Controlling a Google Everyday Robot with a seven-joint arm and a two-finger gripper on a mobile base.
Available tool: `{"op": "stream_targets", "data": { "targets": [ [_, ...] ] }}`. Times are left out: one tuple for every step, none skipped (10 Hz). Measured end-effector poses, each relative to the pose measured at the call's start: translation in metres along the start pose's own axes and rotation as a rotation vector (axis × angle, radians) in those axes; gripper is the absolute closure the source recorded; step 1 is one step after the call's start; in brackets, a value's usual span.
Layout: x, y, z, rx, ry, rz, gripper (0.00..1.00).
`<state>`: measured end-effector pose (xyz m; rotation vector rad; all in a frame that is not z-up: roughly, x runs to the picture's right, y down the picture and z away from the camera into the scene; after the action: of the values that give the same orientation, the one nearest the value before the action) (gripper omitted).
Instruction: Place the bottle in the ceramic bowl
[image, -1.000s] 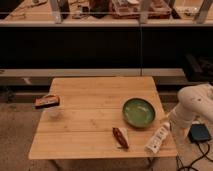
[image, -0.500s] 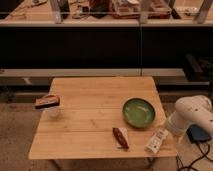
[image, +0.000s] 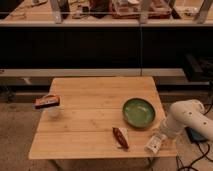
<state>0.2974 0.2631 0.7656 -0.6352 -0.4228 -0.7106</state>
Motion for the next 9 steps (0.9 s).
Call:
{"op": "stream_targets", "data": {
  "targets": [
    [0.0,-0.002,0.004,-0.004,0.001,-0.01,0.58],
    [0.001,-0.002,0.006,-0.01,0.005,-0.017,0.7],
    [0.002,-0.002,0.006,-0.017,0.012,-0.017,0.8],
    [0.006,-0.001,0.003,-0.022,0.026,-0.012,0.88],
    [0.018,0.001,-0.01,-0.018,0.059,0.013,0.93],
    [0.029,0.002,-0.026,-0.001,0.091,0.037,0.93],
    [0.041,0.001,-0.046,0.021,0.128,0.058,0.93],
    [0.057,-0.004,-0.076,0.064,0.178,0.082,0.93],
    [0.064,-0.021,-0.099,0.114,0.2,0.079,0.93]
  ]
}}
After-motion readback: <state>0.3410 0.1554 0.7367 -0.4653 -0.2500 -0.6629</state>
